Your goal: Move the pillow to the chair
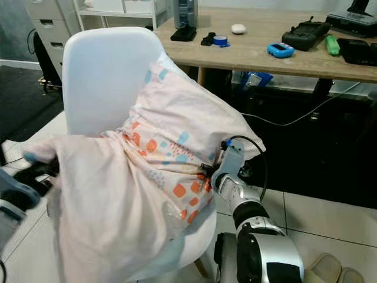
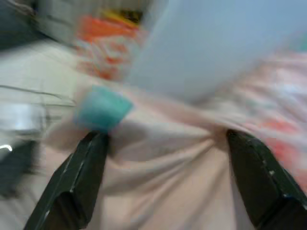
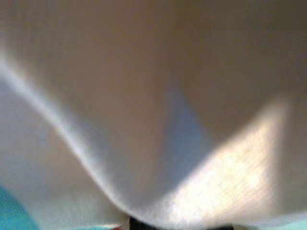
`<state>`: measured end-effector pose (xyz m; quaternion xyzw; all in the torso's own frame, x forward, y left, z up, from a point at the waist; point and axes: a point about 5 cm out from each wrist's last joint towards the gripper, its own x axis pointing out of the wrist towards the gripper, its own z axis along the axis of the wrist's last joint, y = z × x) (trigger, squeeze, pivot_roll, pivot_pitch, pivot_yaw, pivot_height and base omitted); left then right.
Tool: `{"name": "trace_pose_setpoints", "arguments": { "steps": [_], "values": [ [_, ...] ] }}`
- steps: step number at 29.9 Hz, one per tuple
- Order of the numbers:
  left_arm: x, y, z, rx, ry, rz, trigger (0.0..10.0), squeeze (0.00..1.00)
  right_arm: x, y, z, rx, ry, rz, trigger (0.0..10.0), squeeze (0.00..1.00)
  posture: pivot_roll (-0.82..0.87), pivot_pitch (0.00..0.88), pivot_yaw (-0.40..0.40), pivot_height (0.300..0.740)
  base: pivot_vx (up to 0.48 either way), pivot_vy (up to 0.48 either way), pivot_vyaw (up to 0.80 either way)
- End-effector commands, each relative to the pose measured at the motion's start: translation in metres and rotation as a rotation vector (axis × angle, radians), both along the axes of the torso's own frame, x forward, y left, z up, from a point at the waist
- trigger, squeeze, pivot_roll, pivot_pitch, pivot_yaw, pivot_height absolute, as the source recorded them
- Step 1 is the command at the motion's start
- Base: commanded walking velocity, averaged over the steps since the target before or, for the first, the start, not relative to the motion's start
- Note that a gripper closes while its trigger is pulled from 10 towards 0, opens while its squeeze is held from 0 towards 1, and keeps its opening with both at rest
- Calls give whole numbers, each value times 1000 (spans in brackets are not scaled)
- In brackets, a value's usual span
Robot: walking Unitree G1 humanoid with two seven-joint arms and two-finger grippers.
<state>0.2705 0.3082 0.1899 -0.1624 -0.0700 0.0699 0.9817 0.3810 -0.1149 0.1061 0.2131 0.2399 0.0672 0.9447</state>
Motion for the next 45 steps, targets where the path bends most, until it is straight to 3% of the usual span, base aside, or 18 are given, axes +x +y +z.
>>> {"name": "trace_pose_setpoints", "arguments": {
  "steps": [1,2,3,4,9,12,14,16,17,18,19,26,27,29,32,38,40,45],
  "values": [
    [-1,7,2,37,-2,47,10000,0,2,8,5,-10,-29,26,10000,0,-100,123,4,300,0,0,0],
    [-2,15,1,125,37,115,10000,0,2,8,5,-14,-30,26,10000,0,-107,118,8,300,0,0,0],
    [-2,15,1,125,37,115,10000,0,2,8,5,-14,-30,26,10000,0,-107,118,8,300,0,0,0],
    [-6,23,-2,305,123,157,10000,0,2,4,4,-23,-32,20,10000,0,-114,113,11,300,0,0,0],
    [-8,21,-7,315,183,100,10000,0,2,1,3,-29,-32,14,10000,0,-116,112,10,300,0,0,0],
    [-17,19,-20,290,336,11,10000,0,2,-1,3,-33,-34,10,10000,0,-116,118,11,300,0,0,0],
    [-17,19,-20,290,336,11,10000,0,2,-1,3,-33,-34,10,10000,0,-116,118,11,300,0,0,0],
    [-33,27,-35,144,491,37,10000,0,3,-3,4,-33,-37,7,10000,0,-114,117,15,300,0,0,0],
    [-42,29,-39,35,518,45,10000,0,3,-3,4,-35,-37,7,10000,0,-115,114,17,300,0,0,0],
    [-42,29,-39,35,518,45,10000,0,3,-3,4,-35,-37,7,10000,0,-115,114,17,300,0,0,0],
    [-50,30,-41,-36,533,46,10000,0,3,-3,4,-37,-37,8,10000,0,-113,117,17,300,0,0,0],
    [-72,42,-60,-49,592,143,10000,0,3,-3,5,-36,-43,11,10000,0,-99,130,10,300,0,0,0],
    [-75,38,-68,-111,589,141,10000,0,4,-3,6,-35,-44,11,10000,0,-97,125,10,300,0,0,0],
    [-76,25,-77,-252,562,82,10000,0,3,-3,5,-34,-44,12,10000,0,-96,127,10,300,0,0,0],
    [-75,12,-81,-354,544,-7,10000,0,3,-3,4,-37,-43,12,10000,0,-96,126,12,300,0,0,0],
    [-75,-2,-88,-454,563,-64,10000,0,4,-5,5,-40,-45,6,10000,0,-98,130,15,300,0,0,0],
    [-70,-18,-89,-539,529,-144,10000,0,4,-7,6,-42,-48,3,10000,0,-101,125,19,300,0,0,0],
    [-66,-31,-87,-580,496,-216,10000,0,4,-8,5,-44,-48,-1,10000,0,-100,119,19,300,0,0,0]
  ]
}}
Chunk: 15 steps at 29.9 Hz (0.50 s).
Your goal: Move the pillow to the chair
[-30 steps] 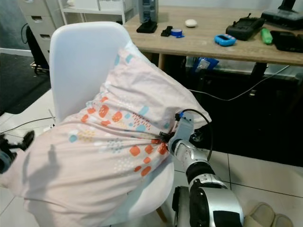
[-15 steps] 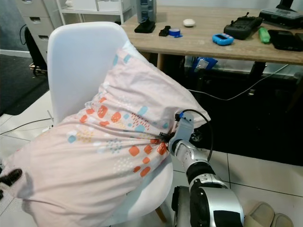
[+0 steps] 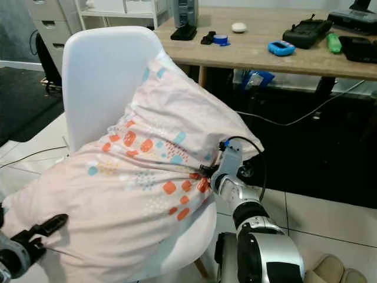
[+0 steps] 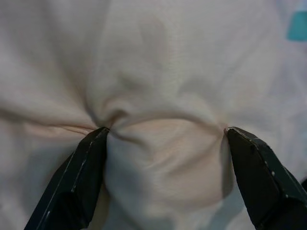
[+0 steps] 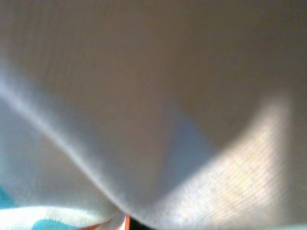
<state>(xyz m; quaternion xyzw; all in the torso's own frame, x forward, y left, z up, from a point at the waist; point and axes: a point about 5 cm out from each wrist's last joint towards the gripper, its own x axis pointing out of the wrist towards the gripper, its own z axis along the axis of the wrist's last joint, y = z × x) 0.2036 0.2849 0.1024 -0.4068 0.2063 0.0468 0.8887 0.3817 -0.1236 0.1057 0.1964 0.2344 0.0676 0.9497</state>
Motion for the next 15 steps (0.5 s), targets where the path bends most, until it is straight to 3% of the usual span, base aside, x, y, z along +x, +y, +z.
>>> {"name": "trace_pose_setpoints", "arguments": {
  "steps": [1,10,15],
  "values": [
    [3,-15,1,-42,-32,-73,10000,0,3,0,5,-11,-32,-7,10000,0,-100,115,18,300,0,0,0],
    [19,-54,-5,26,-27,-149,10000,0,4,1,8,0,-47,-2,10000,0,-109,103,18,300,0,0,0],
    [24,-61,-6,59,-27,-148,10000,0,4,0,9,2,-50,-5,10000,0,-109,103,17,300,0,0,0]
  ]
}}
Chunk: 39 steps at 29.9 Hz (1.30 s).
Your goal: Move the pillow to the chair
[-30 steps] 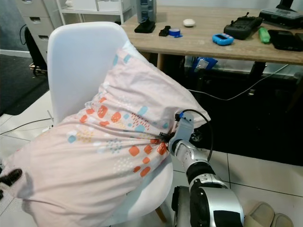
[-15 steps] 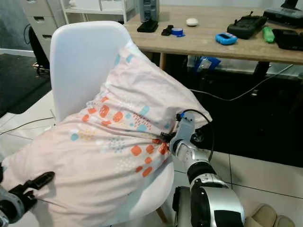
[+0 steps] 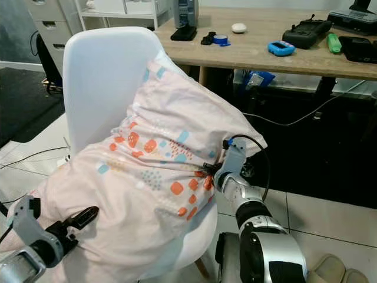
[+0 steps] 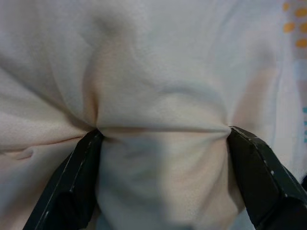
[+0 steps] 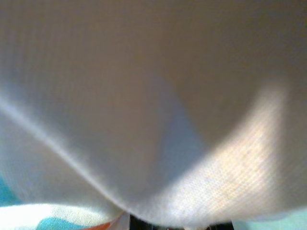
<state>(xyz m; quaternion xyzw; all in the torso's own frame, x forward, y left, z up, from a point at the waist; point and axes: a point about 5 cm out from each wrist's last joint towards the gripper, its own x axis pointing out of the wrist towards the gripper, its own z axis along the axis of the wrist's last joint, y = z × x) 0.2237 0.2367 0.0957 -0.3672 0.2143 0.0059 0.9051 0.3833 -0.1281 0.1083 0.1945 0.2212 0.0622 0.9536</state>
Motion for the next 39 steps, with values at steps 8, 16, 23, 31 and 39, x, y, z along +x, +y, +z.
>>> {"name": "trace_pose_setpoints", "arguments": {
  "steps": [8,16,23,31,39],
  "values": [
    [13,-26,6,14,-53,-52,0,0,3,5,7,15,-38,9,10000,0,-113,108,19,300,0,0,0],
    [16,-25,9,29,-69,-35,0,0,4,4,9,18,-50,8,10000,0,-113,113,24,300,0,0,0],
    [26,-5,24,130,-147,29,0,0,4,5,9,16,-54,16,10000,0,-120,113,18,300,0,0,0],
    [54,5,87,199,-427,80,0,0,8,20,26,171,-163,69,10000,1000,-121,114,26,300,0,0,0],
    [64,0,111,233,-529,84,0,0,10,23,34,188,-195,74,10000,1000,-129,114,26,300,0,0,0]
  ]
}}
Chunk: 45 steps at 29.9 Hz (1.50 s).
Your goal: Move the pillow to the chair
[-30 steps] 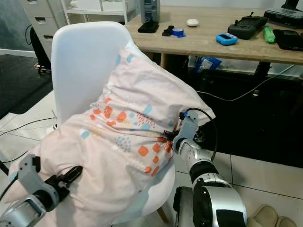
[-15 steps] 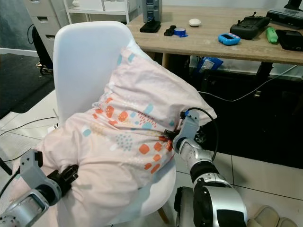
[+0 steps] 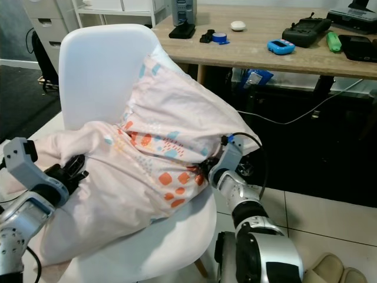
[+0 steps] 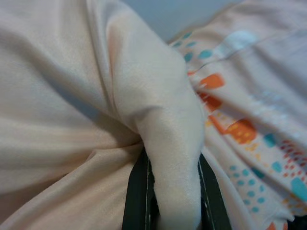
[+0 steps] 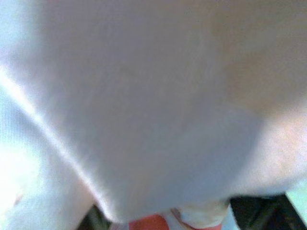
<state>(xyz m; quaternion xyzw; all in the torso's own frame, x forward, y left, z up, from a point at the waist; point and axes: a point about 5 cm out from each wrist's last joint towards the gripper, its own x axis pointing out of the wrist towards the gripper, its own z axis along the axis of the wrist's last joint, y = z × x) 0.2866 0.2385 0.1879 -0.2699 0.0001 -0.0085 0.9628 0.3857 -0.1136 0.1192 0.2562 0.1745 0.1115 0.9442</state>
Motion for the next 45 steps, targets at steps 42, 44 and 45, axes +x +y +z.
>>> {"name": "trace_pose_setpoints", "arguments": {
  "steps": [42,44,45],
  "values": [
    [11,52,12,740,4,130,0,0,-117,7,51,-284,97,867,10000,0,-182,165,13,300,0,0,0],
    [11,48,13,774,-15,93,0,0,-119,11,52,-246,99,880,10000,0,-183,166,13,300,0,0,0],
    [11,45,14,811,-24,61,0,0,-120,13,54,-227,96,884,10000,0,-183,165,16,300,0,0,0]
  ]
}}
